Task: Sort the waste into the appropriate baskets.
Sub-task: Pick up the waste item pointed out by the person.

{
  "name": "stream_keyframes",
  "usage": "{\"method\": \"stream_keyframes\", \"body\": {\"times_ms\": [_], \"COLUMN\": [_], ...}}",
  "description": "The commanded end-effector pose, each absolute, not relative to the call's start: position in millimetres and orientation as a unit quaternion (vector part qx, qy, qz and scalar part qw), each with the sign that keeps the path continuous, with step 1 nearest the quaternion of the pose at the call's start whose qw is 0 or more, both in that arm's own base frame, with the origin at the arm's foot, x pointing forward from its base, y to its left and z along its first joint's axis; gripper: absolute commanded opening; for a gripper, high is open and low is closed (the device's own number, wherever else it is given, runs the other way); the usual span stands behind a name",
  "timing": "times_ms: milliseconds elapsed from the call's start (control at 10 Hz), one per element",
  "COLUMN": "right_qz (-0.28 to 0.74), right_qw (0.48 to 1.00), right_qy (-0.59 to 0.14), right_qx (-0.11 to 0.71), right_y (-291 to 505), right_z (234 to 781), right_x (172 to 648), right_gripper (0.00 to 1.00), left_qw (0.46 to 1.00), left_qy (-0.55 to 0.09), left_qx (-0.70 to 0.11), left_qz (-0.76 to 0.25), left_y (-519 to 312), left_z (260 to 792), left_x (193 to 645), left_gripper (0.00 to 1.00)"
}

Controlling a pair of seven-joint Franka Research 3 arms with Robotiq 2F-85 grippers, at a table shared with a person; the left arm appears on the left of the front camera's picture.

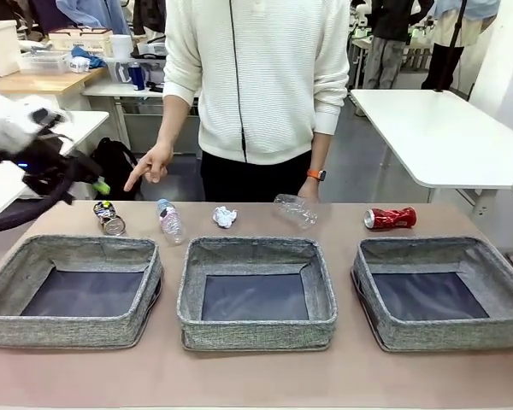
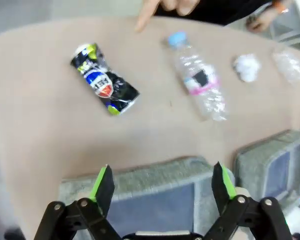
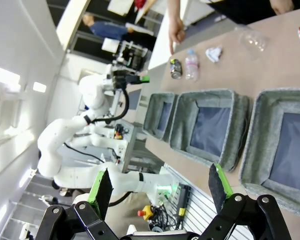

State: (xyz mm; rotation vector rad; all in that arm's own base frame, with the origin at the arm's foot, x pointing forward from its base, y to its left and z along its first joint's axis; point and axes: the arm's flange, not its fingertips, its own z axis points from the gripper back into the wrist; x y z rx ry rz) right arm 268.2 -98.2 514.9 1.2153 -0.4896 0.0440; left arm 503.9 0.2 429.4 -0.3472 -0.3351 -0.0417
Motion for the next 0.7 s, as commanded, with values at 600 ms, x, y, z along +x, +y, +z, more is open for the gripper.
{"method": "stream_keyframes", "body": {"times_ms": [600], "right_qz": [0.019], "right_qw": [0.787], "right_qy": [-0.23], "right_qx": [0.572], "right_y": [-98], "right_z": [520], "right_x": [270], "right_gripper": [1.0], "left_qw": [0.978], "left_qy": [-0.093], "left_qx": [-0.096], "left_qz": [0.16], "left_y": [5], "left_z": [361], "left_x": [622], "left_gripper": [1.0]}}
